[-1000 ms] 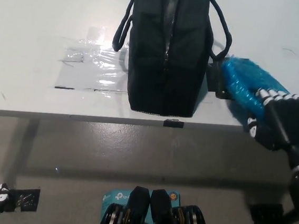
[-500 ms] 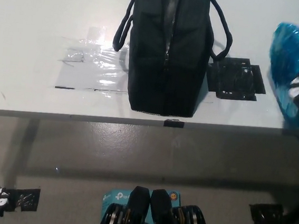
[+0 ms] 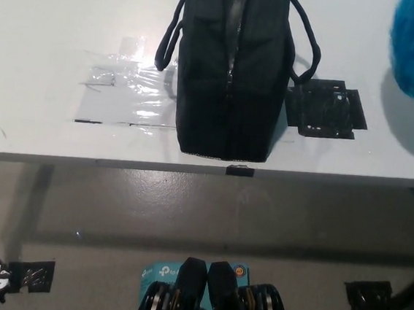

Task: The robot uses its right hand to pick up a stack of plates kept in the middle of the desk and put it inside a bag kept next to it

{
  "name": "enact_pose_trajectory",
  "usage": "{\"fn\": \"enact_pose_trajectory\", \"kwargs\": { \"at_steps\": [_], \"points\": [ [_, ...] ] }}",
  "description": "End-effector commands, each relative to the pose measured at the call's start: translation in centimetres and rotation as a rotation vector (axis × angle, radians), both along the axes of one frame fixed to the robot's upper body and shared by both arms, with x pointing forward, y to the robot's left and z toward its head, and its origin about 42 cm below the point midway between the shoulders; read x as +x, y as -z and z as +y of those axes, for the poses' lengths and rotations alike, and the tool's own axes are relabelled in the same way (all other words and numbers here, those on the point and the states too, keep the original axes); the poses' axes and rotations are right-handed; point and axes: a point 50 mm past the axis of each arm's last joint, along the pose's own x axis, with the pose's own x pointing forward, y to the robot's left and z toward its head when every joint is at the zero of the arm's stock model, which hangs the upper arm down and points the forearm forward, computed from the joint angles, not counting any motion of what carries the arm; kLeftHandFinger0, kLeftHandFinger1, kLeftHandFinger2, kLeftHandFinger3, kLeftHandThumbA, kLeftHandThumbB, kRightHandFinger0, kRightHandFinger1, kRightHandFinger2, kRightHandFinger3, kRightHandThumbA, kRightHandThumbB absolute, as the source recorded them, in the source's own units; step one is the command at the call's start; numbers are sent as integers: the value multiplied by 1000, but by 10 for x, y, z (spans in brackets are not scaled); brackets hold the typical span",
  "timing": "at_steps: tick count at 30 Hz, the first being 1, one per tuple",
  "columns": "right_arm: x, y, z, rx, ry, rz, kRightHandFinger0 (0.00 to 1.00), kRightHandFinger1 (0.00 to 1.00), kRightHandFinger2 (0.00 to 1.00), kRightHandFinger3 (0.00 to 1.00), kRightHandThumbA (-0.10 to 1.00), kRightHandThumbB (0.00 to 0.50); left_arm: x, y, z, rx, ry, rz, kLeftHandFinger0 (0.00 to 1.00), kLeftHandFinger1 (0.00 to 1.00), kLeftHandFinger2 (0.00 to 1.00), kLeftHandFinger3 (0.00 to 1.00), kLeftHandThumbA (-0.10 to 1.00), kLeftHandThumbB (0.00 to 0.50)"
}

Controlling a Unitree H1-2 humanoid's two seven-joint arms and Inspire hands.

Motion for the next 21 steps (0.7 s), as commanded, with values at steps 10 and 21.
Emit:
{"fn": "enact_pose_trajectory", "kwargs": {
  "at_steps": [10,21],
  "points": [
    [5,-87,53,100,-159,-173,0,0,53,163,-100,317,-1,-12,17,56,-8,-25,0,0,95,70,144,500],
    [18,-149,100,-44,-178,-236,0,0,2,41,-100,332,-11,-3,10,55,3,-12,0,0,97,69,43,500]
  ]
}}
